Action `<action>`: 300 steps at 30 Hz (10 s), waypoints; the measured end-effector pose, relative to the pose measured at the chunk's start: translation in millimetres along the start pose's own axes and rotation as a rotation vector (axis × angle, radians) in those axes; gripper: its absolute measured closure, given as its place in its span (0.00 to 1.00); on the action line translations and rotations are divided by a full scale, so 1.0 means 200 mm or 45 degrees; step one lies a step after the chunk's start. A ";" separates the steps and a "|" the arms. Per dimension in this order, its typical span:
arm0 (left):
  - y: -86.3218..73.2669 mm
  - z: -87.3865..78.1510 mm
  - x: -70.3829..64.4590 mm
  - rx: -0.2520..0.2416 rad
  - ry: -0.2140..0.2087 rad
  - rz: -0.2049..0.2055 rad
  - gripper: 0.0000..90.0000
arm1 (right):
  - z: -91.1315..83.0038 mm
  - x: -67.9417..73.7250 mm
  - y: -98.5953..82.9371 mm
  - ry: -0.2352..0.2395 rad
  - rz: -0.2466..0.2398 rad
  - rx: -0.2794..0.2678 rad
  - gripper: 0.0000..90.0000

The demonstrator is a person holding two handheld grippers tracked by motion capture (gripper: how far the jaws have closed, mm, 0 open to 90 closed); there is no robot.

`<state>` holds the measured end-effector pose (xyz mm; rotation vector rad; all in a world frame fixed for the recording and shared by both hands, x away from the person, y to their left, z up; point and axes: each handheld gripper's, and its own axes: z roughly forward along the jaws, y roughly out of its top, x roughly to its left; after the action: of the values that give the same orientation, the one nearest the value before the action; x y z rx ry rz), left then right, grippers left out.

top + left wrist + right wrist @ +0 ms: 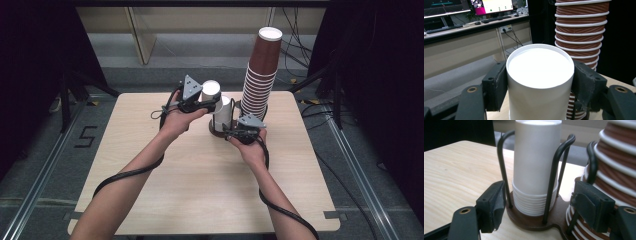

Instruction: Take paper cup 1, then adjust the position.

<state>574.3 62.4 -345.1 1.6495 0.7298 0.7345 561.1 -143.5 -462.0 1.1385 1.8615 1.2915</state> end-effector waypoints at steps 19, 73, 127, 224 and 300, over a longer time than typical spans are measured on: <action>-0.11 -0.16 -0.08 0.081 -0.059 0.043 0.37 | -0.30 0.01 0.01 0.107 -0.066 0.026 0.27; -0.32 -0.41 -0.47 0.252 -0.363 0.082 0.37 | -0.63 0.34 -0.20 0.327 -0.065 -0.025 0.17; -0.30 -0.47 -0.45 0.135 -0.387 0.063 0.16 | -0.58 0.34 -0.23 0.353 0.099 -0.025 0.35; -0.53 -0.49 -0.48 0.193 -0.467 0.149 0.29 | -0.62 0.23 -0.18 0.644 0.785 0.023 0.09; -0.46 -0.62 -0.47 0.779 -0.924 0.761 0.31 | -0.59 0.43 -0.02 1.042 -1.007 0.554 0.28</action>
<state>411.6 77.7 -421.5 2.5366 -0.1046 0.2467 422.0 -117.1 -425.5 -0.1050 2.8544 0.9319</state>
